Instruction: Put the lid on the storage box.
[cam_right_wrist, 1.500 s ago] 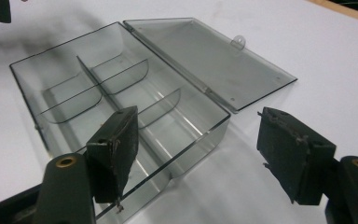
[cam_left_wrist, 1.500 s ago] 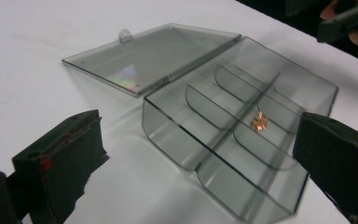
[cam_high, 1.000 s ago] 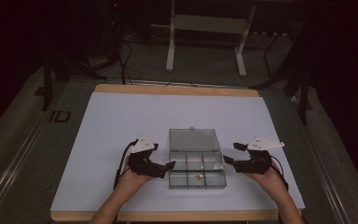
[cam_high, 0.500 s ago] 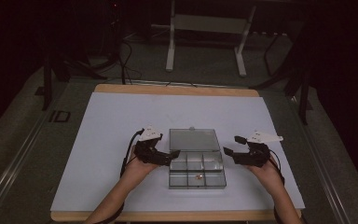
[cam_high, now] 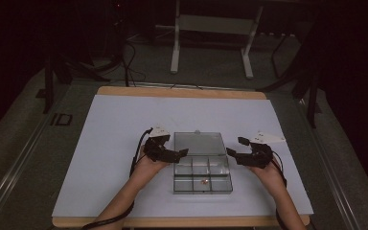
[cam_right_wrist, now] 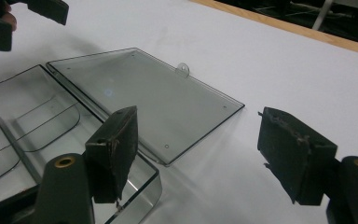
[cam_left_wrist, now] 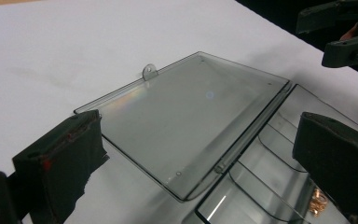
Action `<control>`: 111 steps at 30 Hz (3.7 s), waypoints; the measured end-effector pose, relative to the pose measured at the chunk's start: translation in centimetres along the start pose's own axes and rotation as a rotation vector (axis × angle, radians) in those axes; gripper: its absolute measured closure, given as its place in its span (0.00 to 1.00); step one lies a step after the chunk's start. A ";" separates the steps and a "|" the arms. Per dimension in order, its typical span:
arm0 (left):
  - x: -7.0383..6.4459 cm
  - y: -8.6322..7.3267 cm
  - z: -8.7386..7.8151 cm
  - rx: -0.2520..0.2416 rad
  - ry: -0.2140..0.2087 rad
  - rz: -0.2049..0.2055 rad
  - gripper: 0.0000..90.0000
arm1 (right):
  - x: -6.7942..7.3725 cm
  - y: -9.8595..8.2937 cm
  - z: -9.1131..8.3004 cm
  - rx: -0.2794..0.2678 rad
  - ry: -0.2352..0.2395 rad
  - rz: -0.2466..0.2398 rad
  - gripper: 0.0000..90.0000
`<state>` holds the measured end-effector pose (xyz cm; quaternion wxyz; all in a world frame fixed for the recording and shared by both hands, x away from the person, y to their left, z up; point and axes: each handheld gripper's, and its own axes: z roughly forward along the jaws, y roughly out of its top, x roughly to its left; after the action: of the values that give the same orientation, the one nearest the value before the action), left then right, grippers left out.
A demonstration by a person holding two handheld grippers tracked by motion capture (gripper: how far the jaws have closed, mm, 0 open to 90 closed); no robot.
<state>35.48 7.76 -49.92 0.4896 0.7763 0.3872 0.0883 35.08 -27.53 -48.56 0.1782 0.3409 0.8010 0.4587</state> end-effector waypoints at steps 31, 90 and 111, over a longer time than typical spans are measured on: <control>3.3 -1.1 3.7 0.146 -0.037 -0.350 0.37 | 0.1 0.1 2.0 0.026 0.004 0.010 0.32; -1.6 -1.0 -1.5 -0.099 0.070 0.038 0.76 | 1.4 0.5 -0.3 -0.083 0.061 -0.001 0.75; -2.7 -1.4 -2.9 -0.098 0.067 0.080 0.79 | 1.8 0.0 -1.0 -0.066 0.083 -0.053 0.83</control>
<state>31.38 8.20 -48.98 0.5100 0.7628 0.3671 0.1527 33.20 -26.81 -48.00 0.1682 0.2940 0.8008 0.4939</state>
